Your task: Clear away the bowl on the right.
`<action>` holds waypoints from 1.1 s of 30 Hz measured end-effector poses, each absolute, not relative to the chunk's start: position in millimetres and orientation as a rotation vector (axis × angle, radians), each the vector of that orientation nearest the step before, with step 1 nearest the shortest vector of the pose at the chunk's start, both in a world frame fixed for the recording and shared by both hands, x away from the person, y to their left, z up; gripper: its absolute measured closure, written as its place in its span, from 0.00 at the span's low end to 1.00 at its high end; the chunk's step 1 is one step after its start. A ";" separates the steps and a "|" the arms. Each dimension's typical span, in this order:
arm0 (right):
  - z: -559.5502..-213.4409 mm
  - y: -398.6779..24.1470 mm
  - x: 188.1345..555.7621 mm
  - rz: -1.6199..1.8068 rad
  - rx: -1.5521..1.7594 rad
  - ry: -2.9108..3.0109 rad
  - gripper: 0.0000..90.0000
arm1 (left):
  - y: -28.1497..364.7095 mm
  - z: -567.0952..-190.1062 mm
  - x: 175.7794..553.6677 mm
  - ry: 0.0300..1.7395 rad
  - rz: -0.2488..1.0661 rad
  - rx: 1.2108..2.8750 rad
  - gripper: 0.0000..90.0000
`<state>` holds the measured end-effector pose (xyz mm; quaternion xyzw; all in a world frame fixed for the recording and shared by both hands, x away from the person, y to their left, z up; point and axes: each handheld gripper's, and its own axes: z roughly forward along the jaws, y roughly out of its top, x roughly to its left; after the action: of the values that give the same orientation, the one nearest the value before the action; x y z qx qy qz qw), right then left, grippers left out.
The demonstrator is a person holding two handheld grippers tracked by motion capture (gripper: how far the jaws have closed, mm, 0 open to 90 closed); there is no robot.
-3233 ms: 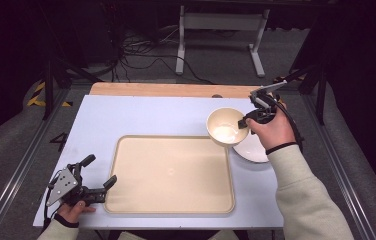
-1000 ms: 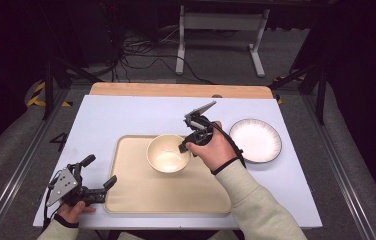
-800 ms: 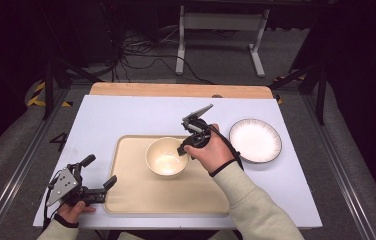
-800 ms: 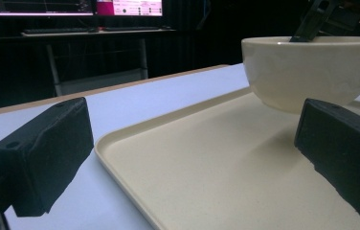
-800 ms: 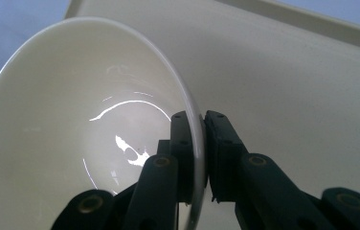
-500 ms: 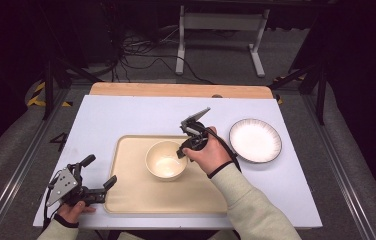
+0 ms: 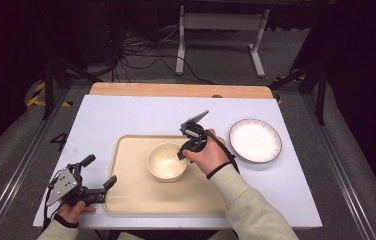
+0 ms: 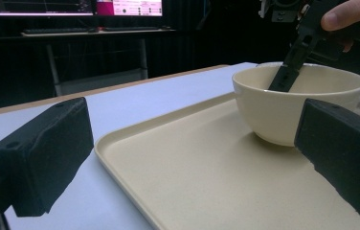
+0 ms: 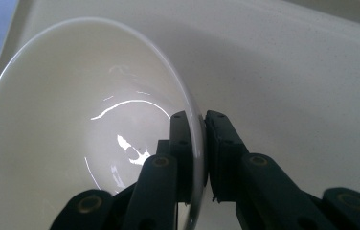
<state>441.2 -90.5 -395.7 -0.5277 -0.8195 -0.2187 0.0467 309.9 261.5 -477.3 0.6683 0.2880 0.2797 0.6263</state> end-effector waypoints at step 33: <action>-396.5 -100.4 438.9 -0.785 -1.532 -2.535 0.72 | 261.5 -477.3 309.8 0.661 0.642 1.532 0.00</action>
<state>438.9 -100.4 -396.5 -0.4996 -0.8267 -0.2559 0.0387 309.8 261.5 -477.3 0.6680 0.2881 0.2797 0.6265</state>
